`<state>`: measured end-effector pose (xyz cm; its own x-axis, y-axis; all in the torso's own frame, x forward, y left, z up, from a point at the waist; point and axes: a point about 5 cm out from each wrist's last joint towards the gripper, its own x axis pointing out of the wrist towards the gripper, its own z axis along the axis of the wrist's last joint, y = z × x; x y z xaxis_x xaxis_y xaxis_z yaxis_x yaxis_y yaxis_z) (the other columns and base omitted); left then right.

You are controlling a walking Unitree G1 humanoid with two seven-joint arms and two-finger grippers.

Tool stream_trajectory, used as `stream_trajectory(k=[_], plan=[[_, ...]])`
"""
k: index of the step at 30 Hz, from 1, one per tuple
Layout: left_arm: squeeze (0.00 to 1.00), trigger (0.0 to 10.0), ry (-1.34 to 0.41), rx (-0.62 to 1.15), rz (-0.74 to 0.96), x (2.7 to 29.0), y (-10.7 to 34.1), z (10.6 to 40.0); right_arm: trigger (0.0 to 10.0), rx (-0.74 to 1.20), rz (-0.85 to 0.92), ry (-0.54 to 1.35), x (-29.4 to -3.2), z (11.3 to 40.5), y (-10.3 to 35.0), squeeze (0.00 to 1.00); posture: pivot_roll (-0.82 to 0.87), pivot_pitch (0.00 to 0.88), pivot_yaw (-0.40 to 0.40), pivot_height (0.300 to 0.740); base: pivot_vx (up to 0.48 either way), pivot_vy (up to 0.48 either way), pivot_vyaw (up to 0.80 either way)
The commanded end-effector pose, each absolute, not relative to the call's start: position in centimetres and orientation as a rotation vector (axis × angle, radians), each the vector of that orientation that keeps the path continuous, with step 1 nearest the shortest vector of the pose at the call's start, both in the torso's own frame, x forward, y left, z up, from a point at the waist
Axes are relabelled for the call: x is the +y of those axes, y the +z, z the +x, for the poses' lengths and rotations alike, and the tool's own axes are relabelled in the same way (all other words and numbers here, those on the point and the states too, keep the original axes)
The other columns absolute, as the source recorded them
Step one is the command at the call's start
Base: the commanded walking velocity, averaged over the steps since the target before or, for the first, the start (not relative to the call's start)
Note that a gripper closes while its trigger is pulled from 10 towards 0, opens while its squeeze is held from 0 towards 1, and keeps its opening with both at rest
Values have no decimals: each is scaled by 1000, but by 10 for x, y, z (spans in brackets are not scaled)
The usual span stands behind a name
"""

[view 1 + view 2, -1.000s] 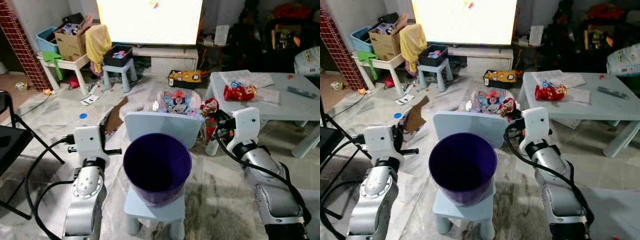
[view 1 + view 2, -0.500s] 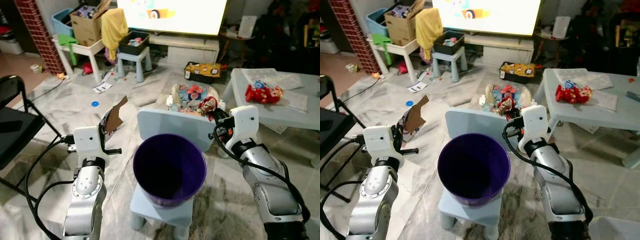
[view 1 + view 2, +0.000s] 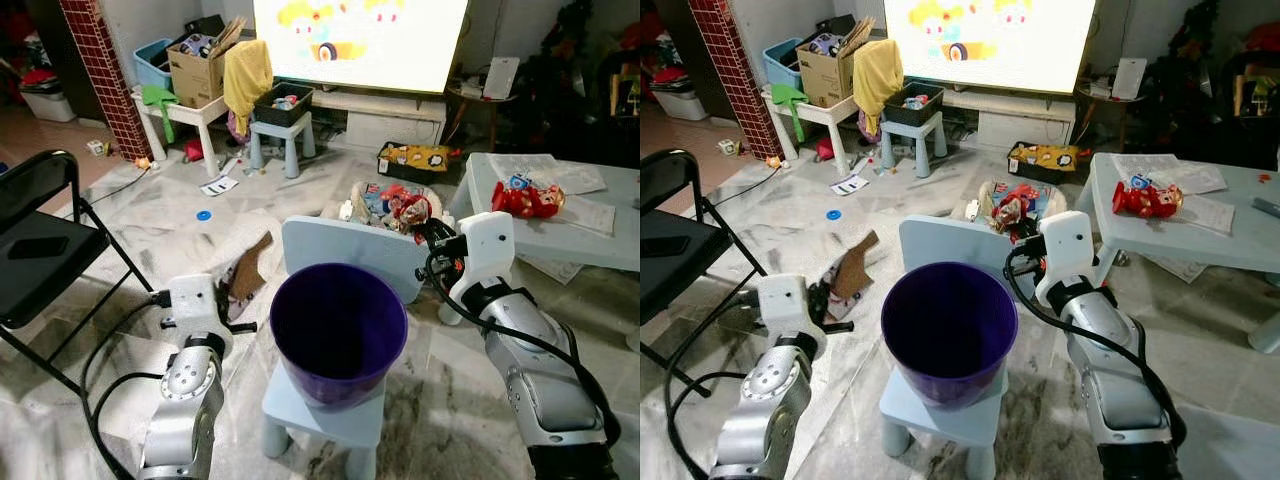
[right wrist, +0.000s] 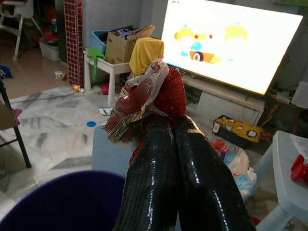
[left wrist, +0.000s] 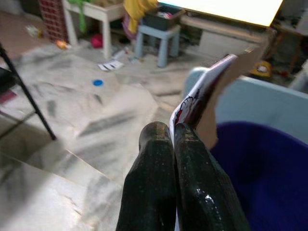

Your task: Picking trash to rubbish bin

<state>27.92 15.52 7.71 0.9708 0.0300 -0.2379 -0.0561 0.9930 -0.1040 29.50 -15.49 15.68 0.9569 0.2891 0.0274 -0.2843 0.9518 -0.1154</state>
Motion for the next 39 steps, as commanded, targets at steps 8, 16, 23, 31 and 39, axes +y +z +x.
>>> stream_trajectory(k=[8,16,23,31,39], plan=[[0,10000,-62,283,-134,155,70,305,10000,-47,-152,273,-168,282,165,0,-26,57,-49,740,0,0,0],[0,10000,-247,341,-182,132,61,330,10000,-49,-202,220,-185,268,177,0,-141,78,-46,740,0,0,0],[1000,10000,-363,307,-231,104,67,340,10000,-45,-232,197,-194,260,183,0,-191,71,-42,740,0,0,0],[1000,10000,-318,308,-245,101,60,341,10000,-31,-244,204,-194,255,186,0,-202,70,-54,740,0,0,0],[1000,10000,-128,174,-166,130,67,338,10000,-33,-207,248,-181,265,182,0,-98,61,-56,740,0,0,0]])
